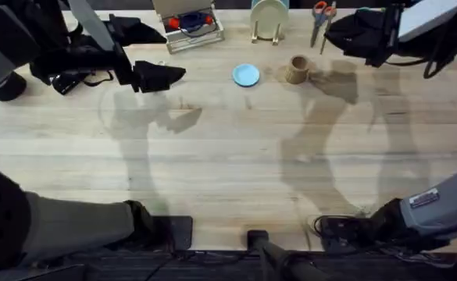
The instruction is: Pick up a utensil and set it on the pink plate, then put the other utensil in the container.
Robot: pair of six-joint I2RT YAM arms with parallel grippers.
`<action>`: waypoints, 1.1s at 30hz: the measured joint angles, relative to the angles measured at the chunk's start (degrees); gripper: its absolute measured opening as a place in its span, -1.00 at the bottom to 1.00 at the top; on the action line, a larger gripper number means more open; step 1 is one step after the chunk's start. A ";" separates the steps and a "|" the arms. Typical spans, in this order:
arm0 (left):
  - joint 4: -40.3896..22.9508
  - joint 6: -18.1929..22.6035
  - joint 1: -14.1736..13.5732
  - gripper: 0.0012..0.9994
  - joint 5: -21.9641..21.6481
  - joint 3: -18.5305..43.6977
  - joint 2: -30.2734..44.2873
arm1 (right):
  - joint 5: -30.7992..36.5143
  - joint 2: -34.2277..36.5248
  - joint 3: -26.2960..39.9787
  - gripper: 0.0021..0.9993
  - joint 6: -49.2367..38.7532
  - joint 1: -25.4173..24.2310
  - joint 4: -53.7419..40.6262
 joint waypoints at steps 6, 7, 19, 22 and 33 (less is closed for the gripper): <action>0.00 0.00 0.00 0.99 0.00 0.00 0.00 | -0.02 -1.42 0.00 -0.94 0.70 2.80 3.67; 0.00 0.00 0.00 0.99 0.00 0.00 0.00 | 0.01 -1.42 0.00 -0.94 0.91 3.39 4.52; 0.00 0.00 0.00 0.99 0.00 0.00 0.00 | 0.11 -1.42 0.00 -0.94 1.94 5.22 8.92; 0.00 0.00 0.00 0.99 0.00 0.00 0.00 | 0.15 -1.42 0.00 -0.94 2.03 5.24 9.27; 0.00 0.01 0.00 0.99 0.00 0.00 0.00 | 0.20 -0.47 0.00 -0.94 2.45 5.24 10.39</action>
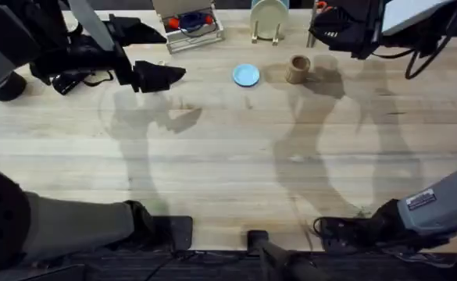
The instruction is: Pick up a utensil and set it on the pink plate, then put the other utensil in the container.
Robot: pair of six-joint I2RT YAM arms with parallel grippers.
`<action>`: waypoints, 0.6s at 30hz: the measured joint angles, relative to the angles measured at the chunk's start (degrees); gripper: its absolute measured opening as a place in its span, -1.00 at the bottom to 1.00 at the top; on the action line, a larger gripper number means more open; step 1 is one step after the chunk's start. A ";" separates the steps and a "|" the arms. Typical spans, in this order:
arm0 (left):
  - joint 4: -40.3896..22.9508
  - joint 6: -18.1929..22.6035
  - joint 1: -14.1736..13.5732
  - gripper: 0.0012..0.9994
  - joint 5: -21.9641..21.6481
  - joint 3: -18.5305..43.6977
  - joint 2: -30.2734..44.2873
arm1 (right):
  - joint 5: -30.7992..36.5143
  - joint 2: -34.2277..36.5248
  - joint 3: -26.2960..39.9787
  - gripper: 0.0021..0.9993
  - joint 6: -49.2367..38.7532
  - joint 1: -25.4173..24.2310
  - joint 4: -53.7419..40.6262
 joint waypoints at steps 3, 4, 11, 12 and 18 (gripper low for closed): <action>0.00 0.00 0.00 0.99 0.00 0.00 0.00 | 0.02 0.89 0.00 -0.94 0.08 0.00 0.14; 0.00 -0.01 0.00 0.99 0.00 0.00 0.00 | 0.02 1.04 0.00 -0.94 0.11 -0.02 0.27; 0.00 0.01 0.00 0.99 0.00 0.00 0.00 | 0.02 1.98 0.00 -0.94 0.47 -0.02 1.11; 0.00 0.01 0.00 0.99 0.00 0.00 0.00 | 0.02 2.24 0.00 -0.94 0.50 -0.02 1.19; 0.00 -0.01 0.00 0.99 0.00 0.00 0.00 | 0.02 4.19 0.00 -0.94 0.73 -0.02 1.82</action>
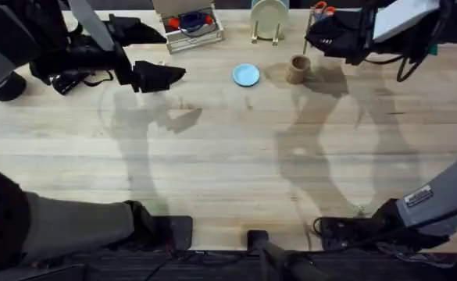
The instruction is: Pick up a utensil and set it on the pink plate, then put the other utensil in the container.
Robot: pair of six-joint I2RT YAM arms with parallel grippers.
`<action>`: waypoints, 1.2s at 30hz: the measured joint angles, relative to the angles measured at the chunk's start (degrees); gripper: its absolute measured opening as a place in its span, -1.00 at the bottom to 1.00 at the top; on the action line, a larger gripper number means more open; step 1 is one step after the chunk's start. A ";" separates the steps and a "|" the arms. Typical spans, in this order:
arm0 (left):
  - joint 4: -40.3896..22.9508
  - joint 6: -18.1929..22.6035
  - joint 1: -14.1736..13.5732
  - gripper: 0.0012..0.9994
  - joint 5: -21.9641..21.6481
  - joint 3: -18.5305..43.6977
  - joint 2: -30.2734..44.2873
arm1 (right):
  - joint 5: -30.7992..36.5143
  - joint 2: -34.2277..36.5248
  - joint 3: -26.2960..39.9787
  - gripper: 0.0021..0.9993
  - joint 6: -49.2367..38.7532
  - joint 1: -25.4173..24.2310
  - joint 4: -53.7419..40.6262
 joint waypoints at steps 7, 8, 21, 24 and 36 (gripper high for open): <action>0.00 0.02 0.00 0.99 0.00 0.00 0.00 | 0.02 3.32 0.00 -0.94 0.28 0.00 0.85; 0.00 0.02 0.00 0.99 0.00 0.00 0.00 | 0.02 3.63 0.00 -0.94 0.32 0.00 0.97; 0.00 0.02 0.00 0.99 0.00 0.00 0.00 | 0.02 8.18 0.00 -0.94 0.63 0.00 1.79; 0.00 0.02 0.00 0.99 0.00 0.00 0.00 | 0.02 9.07 0.00 -0.94 0.70 0.00 1.97; 0.00 0.02 0.00 0.99 0.00 0.00 0.00 | 0.02 11.04 0.00 -0.94 0.85 0.00 2.33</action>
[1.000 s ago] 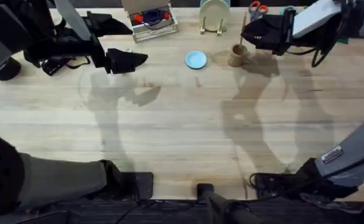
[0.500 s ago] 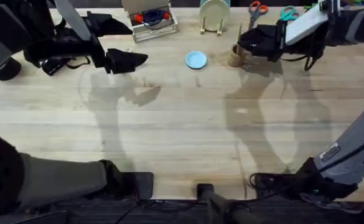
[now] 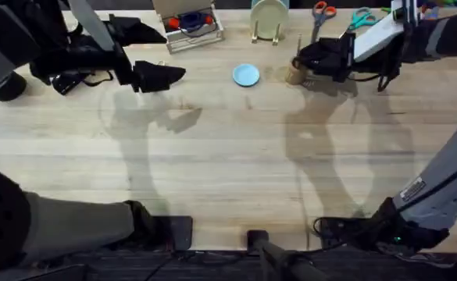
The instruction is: Pick up a utensil and set it on the pink plate, then put the other utensil in the container.
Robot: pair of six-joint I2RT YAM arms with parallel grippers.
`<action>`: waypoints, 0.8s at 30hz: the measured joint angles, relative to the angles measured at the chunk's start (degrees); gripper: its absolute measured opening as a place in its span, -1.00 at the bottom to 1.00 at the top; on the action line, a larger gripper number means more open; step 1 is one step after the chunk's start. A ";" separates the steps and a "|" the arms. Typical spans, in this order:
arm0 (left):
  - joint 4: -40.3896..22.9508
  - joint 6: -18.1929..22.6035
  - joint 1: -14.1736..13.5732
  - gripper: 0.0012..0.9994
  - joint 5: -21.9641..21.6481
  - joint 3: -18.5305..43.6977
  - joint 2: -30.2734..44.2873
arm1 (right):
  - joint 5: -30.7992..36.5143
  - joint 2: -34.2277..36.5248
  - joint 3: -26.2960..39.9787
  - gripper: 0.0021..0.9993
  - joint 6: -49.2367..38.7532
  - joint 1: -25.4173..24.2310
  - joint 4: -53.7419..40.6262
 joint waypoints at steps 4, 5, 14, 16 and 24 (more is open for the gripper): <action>0.00 0.00 0.00 0.99 0.00 0.00 0.00 | 0.00 0.00 0.00 -0.94 -0.02 0.00 0.00; 0.00 0.00 0.00 0.99 0.00 0.00 0.00 | 0.00 0.00 0.00 -0.94 0.01 0.00 0.02; 0.02 0.00 0.00 0.99 0.00 0.00 0.00 | 0.00 2.17 0.00 -0.94 0.13 0.00 0.42; 0.00 0.00 0.00 0.99 0.00 0.00 0.00 | -0.01 3.08 0.00 -0.94 0.14 0.00 0.39; 0.00 0.02 0.00 0.99 0.00 0.00 0.00 | -0.15 3.43 0.07 -0.93 0.27 0.00 0.61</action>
